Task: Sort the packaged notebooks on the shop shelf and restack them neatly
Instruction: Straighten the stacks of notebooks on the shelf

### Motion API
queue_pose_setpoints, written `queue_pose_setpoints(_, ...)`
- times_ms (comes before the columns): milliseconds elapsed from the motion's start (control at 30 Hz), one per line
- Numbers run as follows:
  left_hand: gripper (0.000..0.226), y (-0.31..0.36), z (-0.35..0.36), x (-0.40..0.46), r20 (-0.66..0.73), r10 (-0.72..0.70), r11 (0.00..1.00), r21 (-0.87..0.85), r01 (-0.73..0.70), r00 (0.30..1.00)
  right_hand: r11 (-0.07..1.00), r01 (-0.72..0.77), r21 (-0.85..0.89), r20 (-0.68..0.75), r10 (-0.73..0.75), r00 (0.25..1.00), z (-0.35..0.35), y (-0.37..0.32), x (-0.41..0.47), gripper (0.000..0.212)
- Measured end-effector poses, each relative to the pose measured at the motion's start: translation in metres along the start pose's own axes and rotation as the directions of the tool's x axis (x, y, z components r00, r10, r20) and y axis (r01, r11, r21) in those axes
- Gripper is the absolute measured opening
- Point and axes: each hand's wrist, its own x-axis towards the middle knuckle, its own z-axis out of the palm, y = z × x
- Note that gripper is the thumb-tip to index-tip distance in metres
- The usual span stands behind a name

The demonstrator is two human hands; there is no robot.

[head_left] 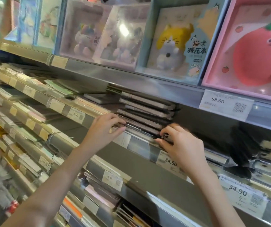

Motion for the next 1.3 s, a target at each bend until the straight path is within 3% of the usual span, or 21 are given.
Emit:
queue_pose_setpoints(200, 0.027, -0.034, -0.005, 0.012, -0.022, 0.114, 0.984, -0.138, -0.116, 0.993, 0.974, -0.220, -0.063, 0.029, 0.222, 0.975, -0.002, -0.023, -0.001, 0.044)
queue_pose_setpoints(267, 0.029, -0.036, -0.004, 0.017, -0.061, 0.133, 0.979, -0.146, -0.141, 0.989, 0.945, -0.325, -0.041, 0.033, 0.326, 0.945, 0.002, -0.033, 0.004, 0.055)
queue_pose_setpoints(433, 0.041, -0.039, -0.007, 0.026, 0.022, 0.201, 0.978, -0.061, -0.199, 0.979, 0.868, -0.494, -0.058, 0.040, 0.496, 0.867, 0.005, -0.052, 0.007, 0.067)
queue_pose_setpoints(600, 0.047, -0.032, -0.006, 0.030, 0.144, 0.176, 0.984, -0.042, -0.172, 0.974, 0.866, -0.485, -0.123, 0.116, 0.498, 0.859, 0.002, -0.055, 0.008, 0.069)
queue_pose_setpoints(933, 0.049, -0.034, -0.010, 0.037, 0.172, 0.188, 0.981, -0.086, -0.175, 0.967, 0.877, -0.459, -0.143, 0.158, 0.478, 0.864, -0.004, -0.059, 0.010, 0.073)
queue_pose_setpoints(1133, 0.054, -0.029, -0.025, 0.046, 0.261, 0.176, 0.984, -0.064, -0.165, 0.949, 0.888, -0.453, -0.077, 0.143, 0.460, 0.876, -0.001, -0.044, 0.015, 0.050)
queue_pose_setpoints(1300, 0.061, -0.026, -0.026, 0.054, 0.334, 0.161, 0.986, -0.008, -0.168, 0.929, 0.944, -0.317, -0.096, 0.166, 0.329, 0.930, 0.000, -0.031, 0.032, 0.046)
